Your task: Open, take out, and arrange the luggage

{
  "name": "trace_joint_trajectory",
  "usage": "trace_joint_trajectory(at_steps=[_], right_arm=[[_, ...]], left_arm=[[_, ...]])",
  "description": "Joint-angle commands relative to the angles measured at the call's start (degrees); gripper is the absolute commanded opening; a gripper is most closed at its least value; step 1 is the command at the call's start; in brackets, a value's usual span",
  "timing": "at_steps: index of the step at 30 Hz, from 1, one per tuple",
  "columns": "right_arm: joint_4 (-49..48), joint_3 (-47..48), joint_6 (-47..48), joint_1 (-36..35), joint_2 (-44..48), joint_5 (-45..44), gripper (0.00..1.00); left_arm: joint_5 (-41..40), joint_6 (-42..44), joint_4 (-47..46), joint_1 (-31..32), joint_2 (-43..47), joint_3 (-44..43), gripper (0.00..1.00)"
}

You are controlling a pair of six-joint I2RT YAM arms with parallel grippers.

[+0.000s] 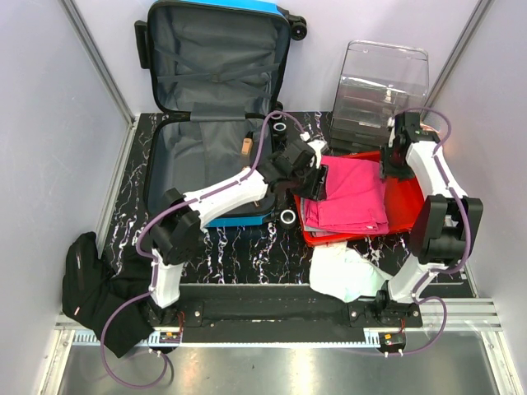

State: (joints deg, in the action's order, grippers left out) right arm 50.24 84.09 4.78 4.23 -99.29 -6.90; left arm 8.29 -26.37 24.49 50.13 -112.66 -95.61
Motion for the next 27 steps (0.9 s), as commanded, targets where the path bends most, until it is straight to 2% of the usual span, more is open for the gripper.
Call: trace_joint_trajectory(at_steps=[1,3,4,8,11,12,15,19,23,27], right_arm=[[-4.01,6.07,-0.20,-0.36,4.01,-5.93,0.56],[-3.74,7.40,-0.82,-2.11,6.20,-8.03,0.57],[-3.92,7.57,-0.91,-3.43,7.08,-8.83,0.57],[-6.02,6.35,-1.08,-16.23,10.42,-11.91,0.55],[-9.70,3.20,-3.80,-21.09,10.69,-4.47,0.40],[-10.50,2.31,-4.24,-24.24,10.34,-0.61,0.31],[-12.35,-0.06,-7.14,-28.03,7.80,5.38,0.21],[-13.50,-4.63,-9.78,-28.58,2.89,8.22,0.07],[-16.39,-9.55,-9.09,-28.49,-1.78,8.30,0.04],[-15.61,-6.94,-7.68,-28.49,-7.14,7.25,0.03]], left_arm=[[0.14,3.87,5.74,-1.61,5.43,-4.31,0.59],[0.32,5.36,7.14,-2.57,6.22,-5.28,0.61],[0.49,5.71,7.58,-3.89,7.18,-5.72,0.66],[4.44,8.61,7.85,-7.76,9.74,-7.13,0.71],[4.89,9.32,7.42,-11.88,12.10,-6.26,0.71],[5.32,9.49,7.15,-12.94,12.55,-4.77,0.70],[6.03,9.76,6.19,-17.16,14.92,-0.39,0.70],[8.31,9.06,4.78,-23.91,17.47,5.85,0.69],[9.55,8.35,1.36,-29.03,19.93,11.32,0.69],[9.99,8.26,0.21,-31.67,20.90,13.08,0.68]])
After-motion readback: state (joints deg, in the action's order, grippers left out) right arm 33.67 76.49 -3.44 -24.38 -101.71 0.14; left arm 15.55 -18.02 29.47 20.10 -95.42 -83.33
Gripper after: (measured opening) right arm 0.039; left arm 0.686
